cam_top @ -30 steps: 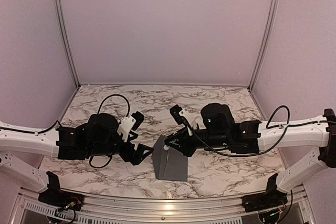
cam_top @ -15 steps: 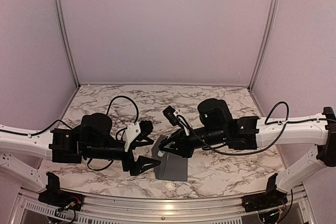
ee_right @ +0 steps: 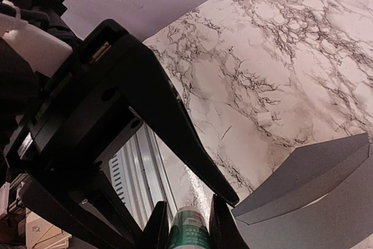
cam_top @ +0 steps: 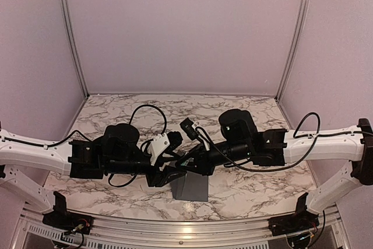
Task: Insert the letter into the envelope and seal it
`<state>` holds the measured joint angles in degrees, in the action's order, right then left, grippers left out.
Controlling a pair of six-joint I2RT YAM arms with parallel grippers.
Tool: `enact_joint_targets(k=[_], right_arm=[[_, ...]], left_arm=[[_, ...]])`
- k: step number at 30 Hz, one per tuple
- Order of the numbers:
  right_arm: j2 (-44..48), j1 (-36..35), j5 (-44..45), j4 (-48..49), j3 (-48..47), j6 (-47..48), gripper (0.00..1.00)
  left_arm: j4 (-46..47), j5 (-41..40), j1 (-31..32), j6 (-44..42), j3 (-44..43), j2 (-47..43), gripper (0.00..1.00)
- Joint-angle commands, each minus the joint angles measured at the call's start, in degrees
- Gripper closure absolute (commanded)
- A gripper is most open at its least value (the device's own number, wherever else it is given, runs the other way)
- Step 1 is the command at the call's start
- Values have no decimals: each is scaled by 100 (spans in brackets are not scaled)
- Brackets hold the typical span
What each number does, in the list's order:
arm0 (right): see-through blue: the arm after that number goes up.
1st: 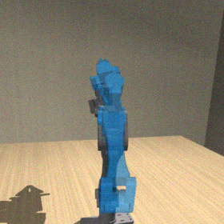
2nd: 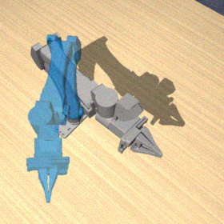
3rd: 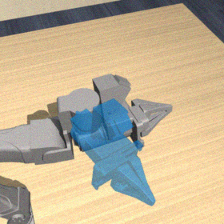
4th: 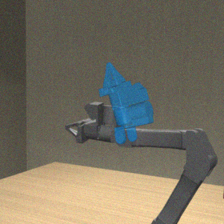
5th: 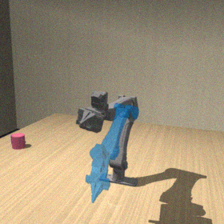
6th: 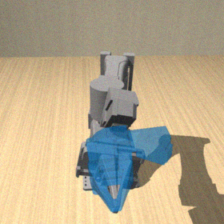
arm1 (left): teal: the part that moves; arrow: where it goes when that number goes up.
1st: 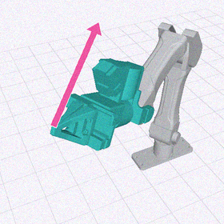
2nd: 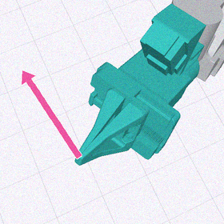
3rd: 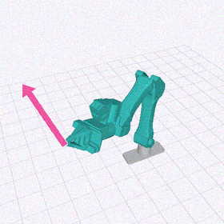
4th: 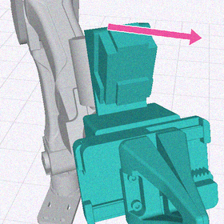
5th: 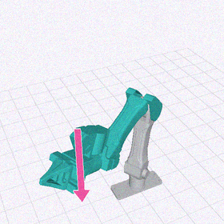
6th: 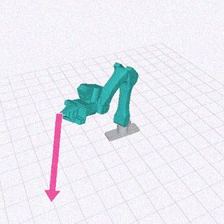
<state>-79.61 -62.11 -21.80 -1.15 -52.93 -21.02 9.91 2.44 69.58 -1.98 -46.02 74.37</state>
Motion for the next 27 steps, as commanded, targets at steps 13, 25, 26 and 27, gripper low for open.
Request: enact_joint_targets(k=[13,25,26,27], right_arm=[[51,24,45,275,-271,-204,100],[46,23,-27,389,-203,-297,99],[62,25,-22,395,-195,-298,95],[87,23,-11,396,-186,-302,91]], left_arm=[[470,-62,12,-99,-128,200,58],[623,-458,12,-10,-231,384,99],[620,-485,12,0,-236,401,100],[622,-519,12,14,-234,408,100]])
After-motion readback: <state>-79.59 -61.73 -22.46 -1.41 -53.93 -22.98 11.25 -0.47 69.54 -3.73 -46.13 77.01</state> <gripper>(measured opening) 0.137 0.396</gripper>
